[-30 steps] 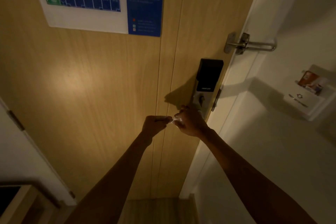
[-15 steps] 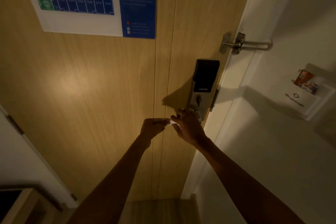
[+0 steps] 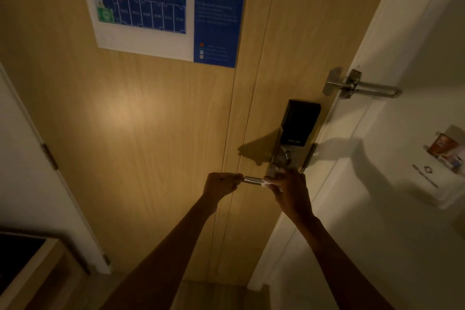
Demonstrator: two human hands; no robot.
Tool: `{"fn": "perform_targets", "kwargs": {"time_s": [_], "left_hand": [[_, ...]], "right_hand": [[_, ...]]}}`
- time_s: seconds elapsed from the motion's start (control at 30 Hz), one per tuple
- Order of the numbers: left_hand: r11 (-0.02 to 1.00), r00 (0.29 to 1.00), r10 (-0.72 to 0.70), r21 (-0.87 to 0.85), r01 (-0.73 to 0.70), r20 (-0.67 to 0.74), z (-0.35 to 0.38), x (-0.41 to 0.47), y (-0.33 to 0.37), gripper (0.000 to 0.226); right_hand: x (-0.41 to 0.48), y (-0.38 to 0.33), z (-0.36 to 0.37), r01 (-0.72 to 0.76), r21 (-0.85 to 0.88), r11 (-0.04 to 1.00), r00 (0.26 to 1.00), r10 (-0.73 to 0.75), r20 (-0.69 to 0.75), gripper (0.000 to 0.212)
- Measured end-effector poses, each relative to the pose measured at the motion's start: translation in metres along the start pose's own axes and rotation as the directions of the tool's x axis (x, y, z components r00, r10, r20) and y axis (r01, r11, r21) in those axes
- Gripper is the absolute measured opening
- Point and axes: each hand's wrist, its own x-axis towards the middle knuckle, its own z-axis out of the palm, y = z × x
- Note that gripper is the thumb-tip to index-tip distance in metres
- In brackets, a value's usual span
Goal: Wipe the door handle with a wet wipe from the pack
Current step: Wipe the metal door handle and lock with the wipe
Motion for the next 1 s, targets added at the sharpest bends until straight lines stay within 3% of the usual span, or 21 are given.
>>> {"fn": "perform_targets", "kwargs": {"time_s": [0.13, 0.33, 0.47, 0.67, 0.83, 1.0], "left_hand": [[1.000, 1.000, -0.025, -0.009, 0.025, -0.005, 0.002, 0.000, -0.002, 0.027], [1.000, 1.000, 0.003, 0.012, -0.003, 0.024, 0.005, 0.000, 0.002, 0.021], [0.997, 1.000, 0.016, 0.075, -0.015, -0.017, 0.006, 0.000, 0.002, 0.022], [0.998, 0.998, 0.031, 0.062, -0.027, -0.059, 0.012, -0.001, -0.001, 0.022], [0.997, 0.999, 0.037, 0.074, -0.035, -0.030, 0.010, -0.002, -0.001, 0.024], [0.995, 0.998, 0.040, 0.097, -0.035, -0.049, 0.011, -0.002, 0.000, 0.024]], "right_hand": [[-0.009, 0.001, 0.005, -0.042, -0.037, 0.998, 0.999, 0.042, -0.003, 0.028], [-0.003, -0.029, 0.020, 0.083, -0.066, 0.994, 0.996, -0.084, -0.008, 0.037], [-0.011, -0.003, 0.010, 0.082, -0.085, 0.993, 0.996, -0.085, -0.023, 0.039], [-0.022, 0.020, -0.004, -0.005, 0.069, 0.998, 0.998, 0.009, -0.063, 0.031], [-0.015, 0.015, 0.006, -0.006, 0.115, 0.993, 0.998, -0.001, 0.059, 0.030], [-0.019, 0.034, -0.007, -0.037, 0.186, 0.982, 0.999, 0.036, 0.004, 0.028]]}}
